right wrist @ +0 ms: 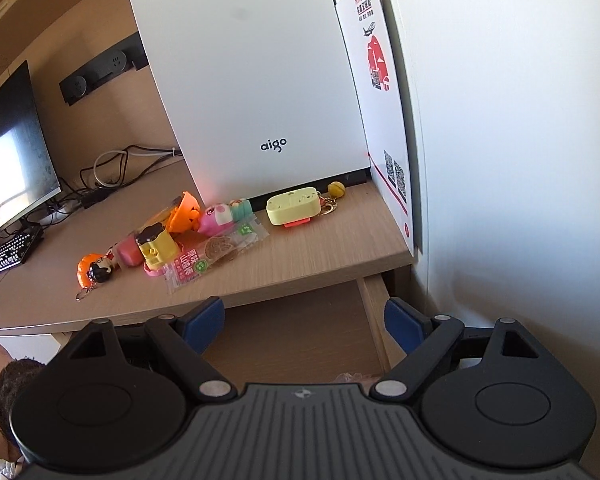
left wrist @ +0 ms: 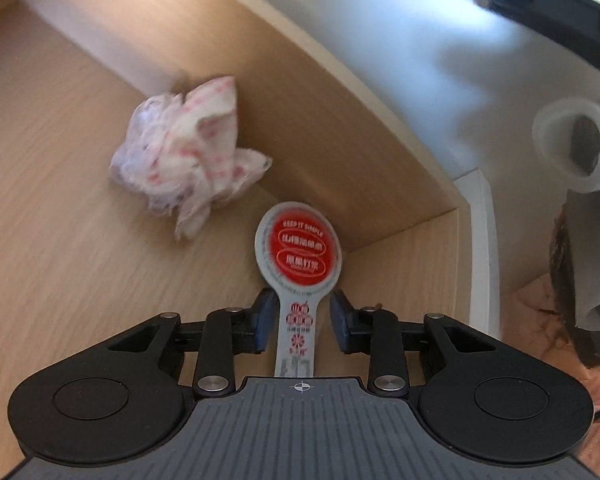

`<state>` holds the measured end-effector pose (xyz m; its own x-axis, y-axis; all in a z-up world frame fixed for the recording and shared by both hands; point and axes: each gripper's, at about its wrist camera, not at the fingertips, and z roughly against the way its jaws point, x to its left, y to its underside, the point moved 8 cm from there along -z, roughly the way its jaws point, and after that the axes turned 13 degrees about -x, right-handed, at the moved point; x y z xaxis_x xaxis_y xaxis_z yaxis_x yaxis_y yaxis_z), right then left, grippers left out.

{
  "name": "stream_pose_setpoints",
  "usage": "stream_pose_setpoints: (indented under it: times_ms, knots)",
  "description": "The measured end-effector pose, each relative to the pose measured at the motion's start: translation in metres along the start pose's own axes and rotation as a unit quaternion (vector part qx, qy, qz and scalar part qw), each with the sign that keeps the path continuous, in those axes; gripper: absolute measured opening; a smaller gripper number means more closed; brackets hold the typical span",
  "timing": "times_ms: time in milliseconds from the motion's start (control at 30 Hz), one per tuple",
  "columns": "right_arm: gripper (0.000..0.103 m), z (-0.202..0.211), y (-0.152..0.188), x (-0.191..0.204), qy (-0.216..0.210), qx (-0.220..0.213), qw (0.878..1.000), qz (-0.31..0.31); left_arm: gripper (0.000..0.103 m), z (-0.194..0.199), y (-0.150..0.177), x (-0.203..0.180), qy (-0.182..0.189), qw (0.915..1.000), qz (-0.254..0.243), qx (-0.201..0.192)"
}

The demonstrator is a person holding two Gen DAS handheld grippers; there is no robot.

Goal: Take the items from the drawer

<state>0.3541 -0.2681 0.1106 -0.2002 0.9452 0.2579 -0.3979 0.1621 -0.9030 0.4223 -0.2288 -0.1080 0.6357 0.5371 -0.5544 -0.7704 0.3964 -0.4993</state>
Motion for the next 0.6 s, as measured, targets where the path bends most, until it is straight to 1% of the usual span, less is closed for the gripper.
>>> stream_pose_setpoints:
  times_ms: [33, 67, 100, 167, 300, 333, 367, 400, 467, 600]
  knots:
    - [0.088, 0.001, 0.000, -0.001, 0.001, -0.002, 1.000, -0.001, 0.028, 0.000, 0.000, -0.001, -0.005, 1.0000, -0.001, 0.000]
    - [0.088, 0.001, 0.000, -0.002, 0.002, -0.005, 1.000, -0.001, 0.020, 0.001, 0.001, 0.000, -0.013, 0.9999, 0.000, 0.002]
    - [0.088, 0.000, 0.000, -0.002, 0.003, -0.006, 1.000, -0.002, 0.017, 0.002, 0.002, 0.001, -0.022, 0.9997, -0.004, 0.002]
    - [0.088, 0.000, 0.000, -0.003, 0.005, -0.006, 1.000, -0.004, 0.014, 0.006, 0.006, 0.001, -0.025, 0.9996, -0.013, -0.002]
    - [0.088, 0.001, 0.001, -0.001, 0.007, -0.004, 1.000, -0.001, 0.014, 0.022, 0.017, 0.005, -0.053, 0.9978, -0.038, -0.006]
    - [0.088, 0.001, 0.001, 0.000, 0.009, -0.003, 1.000, 0.003, 0.012, 0.028, 0.020, 0.008, -0.070, 0.9962, -0.052, -0.007]
    - [0.088, 0.001, 0.001, 0.001, 0.013, -0.003, 1.000, 0.007, 0.009, 0.033, 0.024, 0.012, -0.095, 0.9930, -0.071, -0.009]
    - [0.088, 0.001, 0.001, 0.002, 0.017, -0.002, 1.000, 0.011, 0.009, 0.039, 0.027, 0.015, -0.108, 0.9903, -0.086, -0.015]
    - [0.088, -0.002, 0.002, 0.003, 0.021, 0.002, 1.000, 0.014, 0.009, 0.052, 0.033, 0.024, -0.127, 0.9880, -0.085, -0.022]
    - [0.088, -0.009, 0.007, 0.008, 0.029, 0.015, 0.999, 0.027, 0.009, 0.073, 0.042, 0.043, -0.148, 0.9858, -0.070, -0.035]
